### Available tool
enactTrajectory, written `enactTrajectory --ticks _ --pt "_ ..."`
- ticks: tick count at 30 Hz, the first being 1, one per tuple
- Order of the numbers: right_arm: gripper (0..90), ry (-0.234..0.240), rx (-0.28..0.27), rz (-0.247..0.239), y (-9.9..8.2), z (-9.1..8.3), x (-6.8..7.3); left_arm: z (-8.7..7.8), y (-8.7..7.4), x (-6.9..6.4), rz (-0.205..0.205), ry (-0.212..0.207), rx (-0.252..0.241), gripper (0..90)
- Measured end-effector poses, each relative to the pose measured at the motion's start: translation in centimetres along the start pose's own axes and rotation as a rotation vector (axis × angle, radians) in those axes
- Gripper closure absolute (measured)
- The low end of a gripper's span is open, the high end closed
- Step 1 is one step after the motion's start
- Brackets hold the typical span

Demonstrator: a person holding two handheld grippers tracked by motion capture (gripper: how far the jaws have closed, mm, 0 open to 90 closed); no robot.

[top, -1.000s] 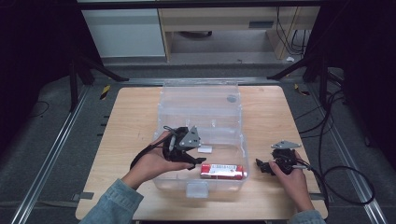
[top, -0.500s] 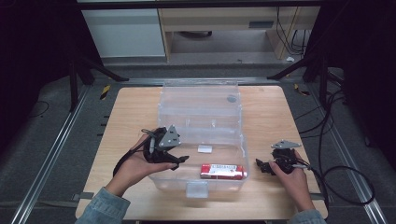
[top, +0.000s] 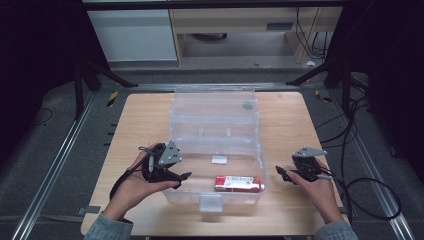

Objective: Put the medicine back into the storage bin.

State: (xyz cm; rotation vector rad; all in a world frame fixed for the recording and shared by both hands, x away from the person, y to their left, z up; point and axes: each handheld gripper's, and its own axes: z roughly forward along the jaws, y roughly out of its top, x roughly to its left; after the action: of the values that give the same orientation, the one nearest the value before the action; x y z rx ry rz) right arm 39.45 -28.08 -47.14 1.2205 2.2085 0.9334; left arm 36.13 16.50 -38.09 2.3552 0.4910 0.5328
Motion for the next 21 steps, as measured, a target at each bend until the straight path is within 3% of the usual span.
enactTrajectory --ticks 2,4,8,10,12,14,16,17,18,19,20,21 --pt "33.2 0.003 -0.024 -0.047 2.0 -1.6 0.0 -0.7 -0.2 -0.3 0.004 0.013 -0.002 17.2" --pt "35.4 0.004 -0.029 -0.062 2.5 -2.0 0.0 -1.1 -0.3 -0.5 0.002 0.015 -0.005 16.8" --pt "45.5 0.027 -0.068 -0.135 5.7 -3.5 0.2 -1.5 -1.2 -0.8 -0.009 0.024 0.002 15.6" --pt "48.8 0.055 -0.067 -0.144 7.4 -3.8 0.3 -1.4 -1.5 -0.8 -0.026 0.037 0.002 14.9" --pt "47.0 0.062 -0.069 -0.184 10.3 -3.9 0.8 -1.4 -1.7 -0.7 -0.052 0.032 -0.019 13.8" --pt "45.8 0.071 -0.068 -0.195 11.3 -3.9 1.1 -1.6 -1.8 -0.7 -0.07 0.02 -0.038 13.6" --pt "42.2 0.107 -0.096 -0.224 14.2 -3.8 1.9 -1.9 -1.9 -0.9 -0.059 0.028 -0.033 13.1" --pt "42.2 0.107 -0.096 -0.224 14.2 -3.8 1.9 -1.9 -1.9 -0.9 -0.059 0.028 -0.033 13.2" --pt "42.7 0.127 -0.104 -0.256 15.9 -3.6 2.6 -2.0 -2.0 -1.2 -0.071 0.02 -0.048 13.2" --pt "42.7 0.127 -0.104 -0.256 15.9 -3.6 2.6 -2.0 -2.0 -1.2 -0.071 0.02 -0.048 13.7" --pt "44.6 0.146 -0.084 -0.304 17.5 -3.2 3.4 -2.0 -2.1 -1.3 -0.064 0.018 -0.042 14.7" --pt "44.6 0.146 -0.084 -0.304 17.5 -3.2 3.4 -1.9 -2.1 -1.5 -0.058 0.015 -0.04 14.7"
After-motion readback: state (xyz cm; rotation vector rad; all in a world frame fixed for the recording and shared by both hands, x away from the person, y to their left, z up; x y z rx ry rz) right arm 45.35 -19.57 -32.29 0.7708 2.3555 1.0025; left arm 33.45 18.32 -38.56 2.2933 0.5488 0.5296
